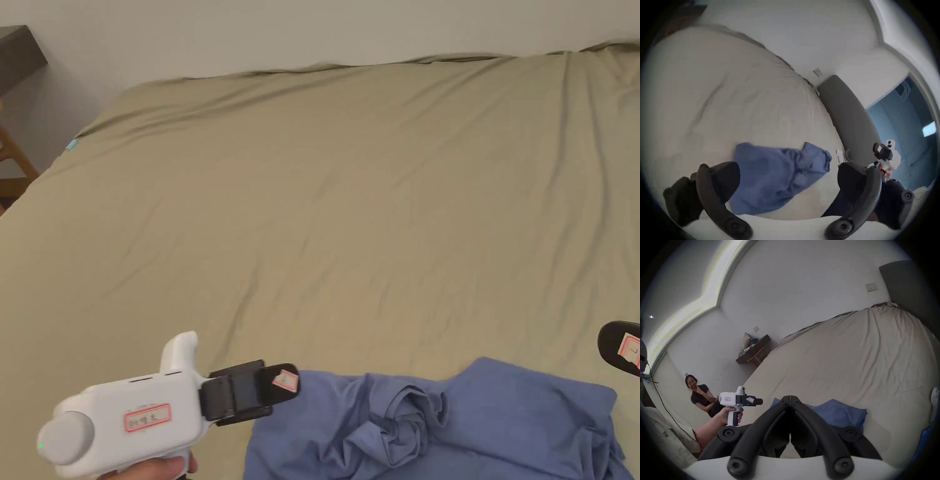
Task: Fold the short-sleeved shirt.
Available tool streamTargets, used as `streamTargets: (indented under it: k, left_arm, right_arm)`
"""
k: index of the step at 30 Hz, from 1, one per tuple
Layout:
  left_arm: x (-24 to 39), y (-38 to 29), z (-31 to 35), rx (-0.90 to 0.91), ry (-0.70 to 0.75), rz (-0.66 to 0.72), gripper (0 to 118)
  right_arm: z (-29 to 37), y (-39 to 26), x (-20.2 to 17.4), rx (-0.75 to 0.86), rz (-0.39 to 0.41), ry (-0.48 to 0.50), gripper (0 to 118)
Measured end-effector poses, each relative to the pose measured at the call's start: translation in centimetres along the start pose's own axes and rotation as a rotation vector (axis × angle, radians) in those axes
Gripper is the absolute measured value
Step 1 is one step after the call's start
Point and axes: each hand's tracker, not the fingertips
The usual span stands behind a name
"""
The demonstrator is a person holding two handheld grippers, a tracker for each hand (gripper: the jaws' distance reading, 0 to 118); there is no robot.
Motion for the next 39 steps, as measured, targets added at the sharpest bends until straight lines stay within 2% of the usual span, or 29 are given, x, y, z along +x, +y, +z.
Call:
streamTargets:
  k: [2,6,8,9,11,12,13,14,15,16,19,21,23,26,29,32,36,39]
  left_arm:
    - [-2.5,0.7,-0.3,-0.063,0.021,0.083,118]
    - [-5.0,-1.1,-2.8,-0.128,-0.016,0.151,118]
    - [-5.4,-1.8,-4.3,-0.173,0.102,0.09,118]
    - [-5.5,-2.2,-4.7,-0.158,0.093,0.075,118]
    - [-4.6,-2.2,-5.1,-0.105,-0.035,0.069,118]
    - [-4.3,-2.3,-5.7,-0.149,-0.077,0.094,114]
    - [-3.8,-3.0,-6.1,-0.17,-0.085,0.107,88]
    - [-3.3,-3.2,-6.5,-0.15,-0.037,0.082,41]
    - [-3.0,-3.4,-6.9,-0.152,0.012,0.037,14]
    - [-2.4,-3.8,-7.6,-0.15,0.067,0.001,14]
    - [-2.9,-4.3,-6.9,-0.115,-0.017,0.143,14]
    - [-3.3,-4.1,-5.6,-0.079,0.008,0.156,14]
    - [-3.0,-3.7,-3.1,-0.03,0.088,0.135,14]
    - [-2.8,-3.0,0.4,-0.002,0.041,0.182,14]
    - [-1.7,-1.3,3.7,-0.012,0.192,0.093,14]
    - [0.3,0.5,6.1,-0.015,0.404,0.034,14]
    - [4.6,1.5,6.3,-0.03,0.58,-0.055,14]
    - [8.2,0.4,3.6,-0.046,0.577,-0.083,14]
  right_arm:
    - [-0.1,-0.3,0.5,-0.006,-0.031,0.022,2]
    - [0.5,-0.3,0.8,0.013,-0.065,0.058,2]
    - [0.9,0.0,0.6,0.022,-0.067,0.065,2]
    - [1.0,0.1,0.5,0.027,-0.062,0.065,2]
    - [1.2,0.4,0.3,0.034,-0.051,0.071,2]
    - [1.2,0.5,0.2,0.034,-0.046,0.071,2]
    - [1.1,0.5,0.2,0.035,-0.04,0.068,2]
    - [1.0,0.6,0.1,0.037,-0.035,0.064,2]
    - [0.8,0.6,0.2,0.039,-0.037,0.059,2]
    - [0.6,0.7,0.3,0.04,-0.044,0.056,2]
    - [0.1,0.6,0.2,0.037,-0.059,0.018,2]
    - [0.1,0.6,0.0,0.029,-0.029,-0.063,2]
    - [0.2,0.7,-0.6,0.022,0.051,-0.176,2]
    - [0.3,0.8,-1.3,0.023,0.1,-0.278,2]
    - [0.3,0.6,-2.0,0.033,0.17,-0.397,2]
    - [-0.2,0.4,-2.7,0.018,0.244,-0.523,2]
    - [-0.6,0.0,-2.6,-0.012,0.245,-0.514,2]
    - [-0.8,-0.4,-2.4,-0.025,0.229,-0.482,2]
